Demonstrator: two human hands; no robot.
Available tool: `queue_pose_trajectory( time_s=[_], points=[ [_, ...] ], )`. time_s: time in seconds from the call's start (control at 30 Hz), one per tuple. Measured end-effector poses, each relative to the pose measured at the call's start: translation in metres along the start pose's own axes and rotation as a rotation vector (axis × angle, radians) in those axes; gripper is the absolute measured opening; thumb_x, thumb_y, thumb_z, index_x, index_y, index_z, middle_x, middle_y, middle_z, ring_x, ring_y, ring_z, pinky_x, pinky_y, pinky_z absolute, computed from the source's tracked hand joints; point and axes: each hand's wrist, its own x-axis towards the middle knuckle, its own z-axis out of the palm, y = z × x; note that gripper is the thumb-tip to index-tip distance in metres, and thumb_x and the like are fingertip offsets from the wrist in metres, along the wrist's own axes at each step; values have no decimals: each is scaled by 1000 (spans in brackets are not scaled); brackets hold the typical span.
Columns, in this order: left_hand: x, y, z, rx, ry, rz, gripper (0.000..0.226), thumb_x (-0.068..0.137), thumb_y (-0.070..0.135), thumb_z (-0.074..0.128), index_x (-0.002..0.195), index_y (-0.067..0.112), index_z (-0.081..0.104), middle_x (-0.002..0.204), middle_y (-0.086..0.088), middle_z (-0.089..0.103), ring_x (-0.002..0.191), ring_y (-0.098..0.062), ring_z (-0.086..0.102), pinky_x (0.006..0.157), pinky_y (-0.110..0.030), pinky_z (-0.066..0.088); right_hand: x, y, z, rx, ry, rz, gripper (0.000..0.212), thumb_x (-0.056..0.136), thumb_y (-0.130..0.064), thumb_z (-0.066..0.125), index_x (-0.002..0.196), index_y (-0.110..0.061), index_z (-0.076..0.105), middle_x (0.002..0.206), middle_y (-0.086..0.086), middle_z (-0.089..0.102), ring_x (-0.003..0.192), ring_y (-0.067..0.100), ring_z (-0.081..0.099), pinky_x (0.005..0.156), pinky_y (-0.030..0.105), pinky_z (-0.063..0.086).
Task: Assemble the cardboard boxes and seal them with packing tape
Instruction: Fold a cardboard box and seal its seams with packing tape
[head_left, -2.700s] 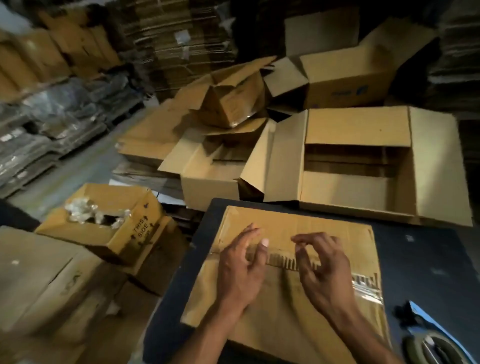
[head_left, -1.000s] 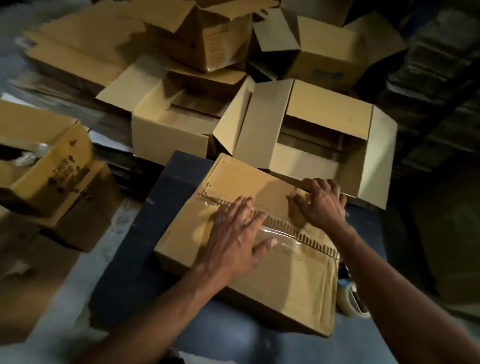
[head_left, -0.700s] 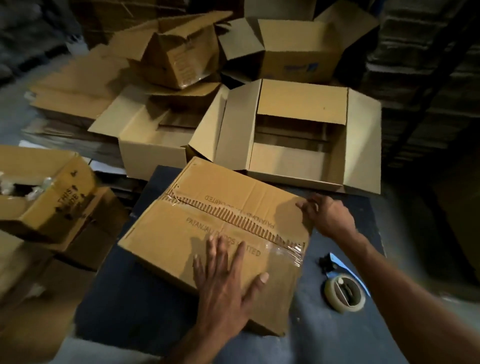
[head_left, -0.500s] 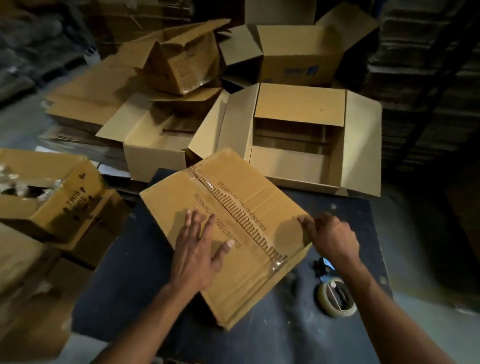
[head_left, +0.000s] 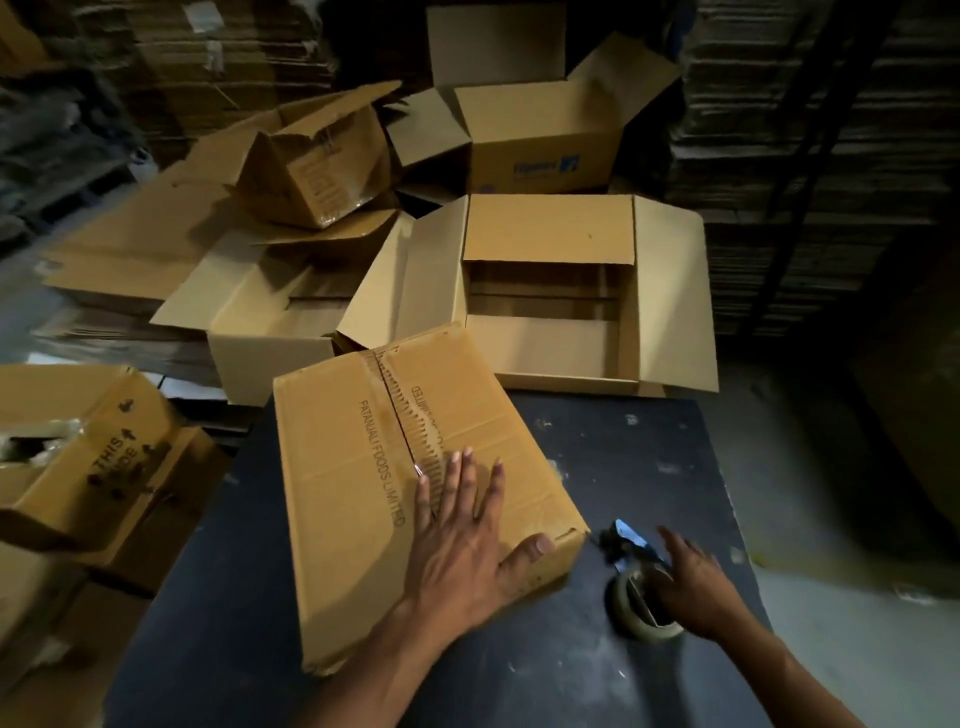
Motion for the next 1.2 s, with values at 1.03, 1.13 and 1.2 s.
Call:
queue_pose_trajectory(
  time_s=[1.03, 1.13, 1.2],
  points=[
    [-69, 77, -17, -1829, -413, -860, 90, 83, 88, 41, 131, 16, 65, 118, -10, 76, 116, -31, 69, 104, -51, 49, -117, -42, -38, 95, 131, -711, 80, 88, -23, 73, 152, -41, 29, 125, -7, 42, 99, 18, 60, 76, 38, 59],
    [-75, 72, -34, -1868, -345, -817, 66, 95, 70, 48, 122, 13, 69, 113, -10, 78, 113, -28, 71, 110, -52, 47, -120, -57, -43, -129, 195, -788, 83, 86, -32, 74, 156, -36, 29, 128, -2, 42, 97, 24, 61, 74, 41, 58],
    [-84, 65, -42, -1846, -301, -794, 51, 95, 58, 57, 120, 16, 70, 112, -7, 78, 111, -25, 72, 107, -50, 50, -122, -69, -47, -281, 216, -823, 94, 79, -26, 79, 157, -35, 27, 131, 3, 43, 99, 26, 63, 77, 44, 59]
  ],
)
